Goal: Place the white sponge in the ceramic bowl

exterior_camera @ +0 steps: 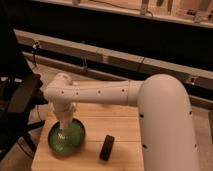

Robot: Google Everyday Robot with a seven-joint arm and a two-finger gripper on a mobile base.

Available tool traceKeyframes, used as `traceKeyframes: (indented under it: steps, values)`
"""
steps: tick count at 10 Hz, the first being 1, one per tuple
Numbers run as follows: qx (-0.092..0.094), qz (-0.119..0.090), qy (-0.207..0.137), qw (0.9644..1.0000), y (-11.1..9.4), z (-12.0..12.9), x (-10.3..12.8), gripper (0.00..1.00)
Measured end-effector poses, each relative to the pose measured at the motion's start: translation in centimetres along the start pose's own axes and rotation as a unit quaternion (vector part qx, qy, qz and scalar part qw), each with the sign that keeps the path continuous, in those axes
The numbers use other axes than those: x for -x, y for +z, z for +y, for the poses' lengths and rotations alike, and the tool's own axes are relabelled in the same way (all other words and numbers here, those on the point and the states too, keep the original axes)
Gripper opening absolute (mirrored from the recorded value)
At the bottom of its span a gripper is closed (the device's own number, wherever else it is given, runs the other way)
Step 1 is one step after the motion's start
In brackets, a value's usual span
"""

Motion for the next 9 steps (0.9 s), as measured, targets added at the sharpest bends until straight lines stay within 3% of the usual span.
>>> traceKeyframes:
  steps: [2,4,7,9]
  values:
    - [0.0,-0.012,0.001,0.9999,0.5,0.2,0.5,0.77]
    - [-0.002,-0.026,-0.008,0.9996,1.0,0.3,0.9,0.79]
    - [-0.002,-0.005,-0.001,1.0,0.2,-0.1,-0.1,0.79]
    - [-0.002,-0.01,-0.001,0.9999,0.3,0.0,0.0,0.8]
